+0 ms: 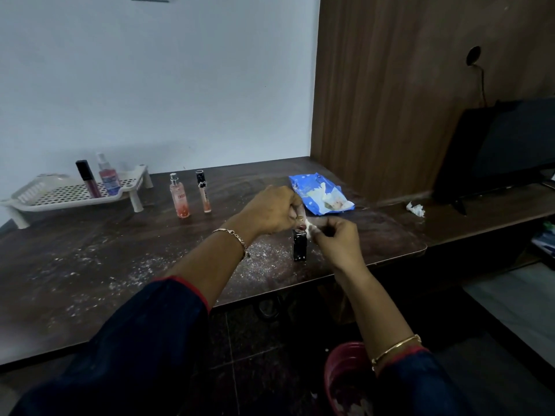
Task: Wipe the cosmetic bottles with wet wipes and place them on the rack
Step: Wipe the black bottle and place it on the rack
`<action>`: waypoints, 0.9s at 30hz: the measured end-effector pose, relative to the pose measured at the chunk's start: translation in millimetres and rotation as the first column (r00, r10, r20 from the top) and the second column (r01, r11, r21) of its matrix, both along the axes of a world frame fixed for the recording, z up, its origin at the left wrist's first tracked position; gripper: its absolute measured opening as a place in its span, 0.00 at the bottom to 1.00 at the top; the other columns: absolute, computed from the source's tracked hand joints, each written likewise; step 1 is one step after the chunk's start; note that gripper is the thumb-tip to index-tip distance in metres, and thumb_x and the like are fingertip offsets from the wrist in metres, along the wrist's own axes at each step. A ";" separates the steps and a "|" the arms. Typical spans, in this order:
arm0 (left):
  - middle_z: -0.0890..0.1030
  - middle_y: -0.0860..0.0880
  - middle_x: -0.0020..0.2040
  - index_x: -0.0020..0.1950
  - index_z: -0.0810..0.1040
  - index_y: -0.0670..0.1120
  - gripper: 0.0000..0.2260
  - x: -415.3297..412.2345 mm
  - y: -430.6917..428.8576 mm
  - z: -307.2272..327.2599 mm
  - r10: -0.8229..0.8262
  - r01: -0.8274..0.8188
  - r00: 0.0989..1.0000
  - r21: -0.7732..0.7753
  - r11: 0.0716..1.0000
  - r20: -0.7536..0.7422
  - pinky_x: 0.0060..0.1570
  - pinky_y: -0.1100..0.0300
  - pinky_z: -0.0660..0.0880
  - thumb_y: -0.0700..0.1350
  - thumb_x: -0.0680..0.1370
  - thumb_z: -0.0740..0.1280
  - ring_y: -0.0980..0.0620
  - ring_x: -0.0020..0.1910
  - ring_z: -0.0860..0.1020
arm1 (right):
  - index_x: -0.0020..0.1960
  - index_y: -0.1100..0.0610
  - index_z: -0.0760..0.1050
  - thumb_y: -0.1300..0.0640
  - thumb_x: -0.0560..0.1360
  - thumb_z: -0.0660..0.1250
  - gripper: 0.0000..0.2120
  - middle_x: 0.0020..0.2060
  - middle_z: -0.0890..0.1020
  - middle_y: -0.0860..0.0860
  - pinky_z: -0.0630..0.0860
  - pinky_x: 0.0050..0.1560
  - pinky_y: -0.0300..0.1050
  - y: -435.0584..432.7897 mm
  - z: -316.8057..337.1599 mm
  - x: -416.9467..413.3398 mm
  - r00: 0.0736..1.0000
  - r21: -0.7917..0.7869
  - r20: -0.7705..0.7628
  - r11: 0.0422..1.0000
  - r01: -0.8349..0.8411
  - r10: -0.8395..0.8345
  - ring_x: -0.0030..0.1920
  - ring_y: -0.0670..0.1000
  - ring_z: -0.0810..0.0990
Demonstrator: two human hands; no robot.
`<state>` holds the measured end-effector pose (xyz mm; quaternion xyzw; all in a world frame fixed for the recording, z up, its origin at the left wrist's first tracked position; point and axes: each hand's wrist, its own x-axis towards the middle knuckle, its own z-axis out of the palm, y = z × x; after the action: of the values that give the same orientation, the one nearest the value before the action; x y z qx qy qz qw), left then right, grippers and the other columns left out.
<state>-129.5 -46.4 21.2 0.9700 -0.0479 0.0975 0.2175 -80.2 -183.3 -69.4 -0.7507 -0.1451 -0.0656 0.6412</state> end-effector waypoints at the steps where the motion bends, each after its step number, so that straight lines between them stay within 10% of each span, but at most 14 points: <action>1: 0.84 0.50 0.38 0.43 0.83 0.48 0.06 -1.4 0.2 -0.1 0.000 0.000 1.000 -0.004 1.000 0.001 0.49 0.55 0.79 0.39 0.68 0.74 0.54 0.39 0.82 | 0.39 0.56 0.81 0.64 0.70 0.71 0.04 0.33 0.82 0.50 0.74 0.41 0.43 -0.7 -4.8 0.7 1.000 -0.045 -0.015 0.999 -0.015 0.014 0.34 0.45 0.77; 15: 0.78 0.58 0.32 0.42 0.82 0.44 0.03 -9.0 0.6 -20.2 0.115 -0.096 0.991 -0.230 0.968 0.070 0.32 0.78 0.69 0.41 0.70 0.73 0.68 0.27 0.74 | 0.33 0.52 0.78 0.63 0.68 0.72 0.09 0.34 0.83 0.51 0.78 0.45 0.48 -6.4 -9.8 -4.3 0.998 -0.191 -0.062 0.982 -0.009 -0.003 0.36 0.49 0.80; 21: 0.77 0.56 0.29 0.36 0.79 0.45 0.07 -7.1 -6.4 -25.3 0.188 -0.151 0.978 -0.308 0.940 0.094 0.39 0.63 0.75 0.45 0.67 0.76 0.62 0.29 0.74 | 0.37 0.54 0.81 0.65 0.69 0.72 0.07 0.36 0.85 0.53 0.79 0.46 0.50 -0.7 6.3 -14.0 0.998 0.092 -0.054 0.996 0.019 -0.015 0.37 0.49 0.82; 27: 0.79 0.54 0.30 0.32 0.76 0.46 0.11 -8.8 -6.7 -25.5 0.209 -0.172 0.976 -0.372 0.912 0.061 0.44 0.57 0.79 0.47 0.66 0.78 0.59 0.30 0.77 | 0.31 0.51 0.77 0.62 0.67 0.74 0.10 0.31 0.82 0.47 0.79 0.44 0.48 -2.5 -22.9 -24.3 0.991 -0.064 -0.089 0.994 0.091 -0.097 0.34 0.46 0.80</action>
<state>-138.3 -53.1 -4.4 0.9068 0.0552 0.1736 0.3803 -104.5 -185.9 -92.2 -0.7778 -0.0819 -0.0569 0.6205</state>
